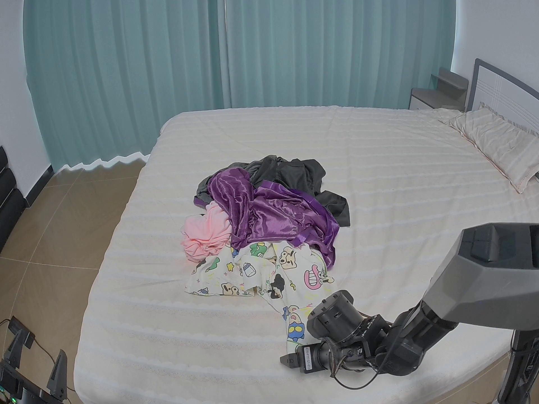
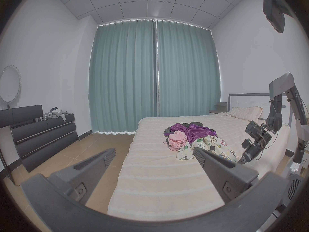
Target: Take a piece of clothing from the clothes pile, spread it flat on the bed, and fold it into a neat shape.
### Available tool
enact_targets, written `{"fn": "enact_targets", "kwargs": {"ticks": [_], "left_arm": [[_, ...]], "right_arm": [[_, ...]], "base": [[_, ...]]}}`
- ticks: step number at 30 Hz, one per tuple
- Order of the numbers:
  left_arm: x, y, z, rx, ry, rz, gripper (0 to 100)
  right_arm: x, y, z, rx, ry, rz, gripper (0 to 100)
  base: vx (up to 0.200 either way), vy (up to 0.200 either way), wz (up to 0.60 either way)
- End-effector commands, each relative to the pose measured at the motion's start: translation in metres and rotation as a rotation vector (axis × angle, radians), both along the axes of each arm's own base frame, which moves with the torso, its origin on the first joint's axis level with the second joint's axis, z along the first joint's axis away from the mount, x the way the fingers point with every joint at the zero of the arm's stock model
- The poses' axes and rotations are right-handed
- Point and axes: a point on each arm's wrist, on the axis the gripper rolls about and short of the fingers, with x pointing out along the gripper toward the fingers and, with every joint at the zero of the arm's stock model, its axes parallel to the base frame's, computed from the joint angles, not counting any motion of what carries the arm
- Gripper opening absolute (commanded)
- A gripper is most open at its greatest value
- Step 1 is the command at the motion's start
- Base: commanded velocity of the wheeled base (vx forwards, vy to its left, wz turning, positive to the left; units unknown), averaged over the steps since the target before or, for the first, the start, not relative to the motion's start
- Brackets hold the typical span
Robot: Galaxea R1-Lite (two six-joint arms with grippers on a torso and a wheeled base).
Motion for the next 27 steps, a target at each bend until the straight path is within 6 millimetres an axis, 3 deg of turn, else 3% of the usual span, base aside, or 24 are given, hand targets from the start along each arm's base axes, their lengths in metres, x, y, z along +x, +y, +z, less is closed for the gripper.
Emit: {"fn": "enact_targets", "kwargs": {"ticks": [1, 8, 9, 16, 22, 27], "left_arm": [[0.0, 0.0, -0.005, 0.0, 0.002, 0.001, 100], [0.0, 0.0, -0.005, 0.0, 0.002, 0.001, 100], [0.0, 0.0, -0.005, 0.0, 0.002, 0.001, 100], [0.0, 0.0, -0.005, 0.0, 0.002, 0.001, 100], [0.0, 0.0, -0.005, 0.0, 0.002, 0.001, 100], [0.0, 0.0, -0.005, 0.0, 0.002, 0.001, 100]], "right_arm": [[0.008, 0.013, -0.013, -0.026, -0.019, -0.018, 100], [0.013, 0.02, -0.02, -0.123, -0.033, -0.055, 100], [0.013, 0.02, -0.02, -0.131, -0.029, -0.055, 0], [0.01, 0.016, -0.013, -0.143, -0.021, -0.06, 0], [0.007, -0.004, -0.003, -0.146, -0.014, -0.091, 0], [0.0, -0.022, 0.02, -0.096, -0.028, -0.124, 0]], "base": [[0.0, 0.0, 0.0], [0.0, 0.0, 0.0], [0.0, 0.0, 0.0], [0.0, 0.0, 0.0], [0.0, 0.0, 0.0], [0.0, 0.0, 0.0]]}}
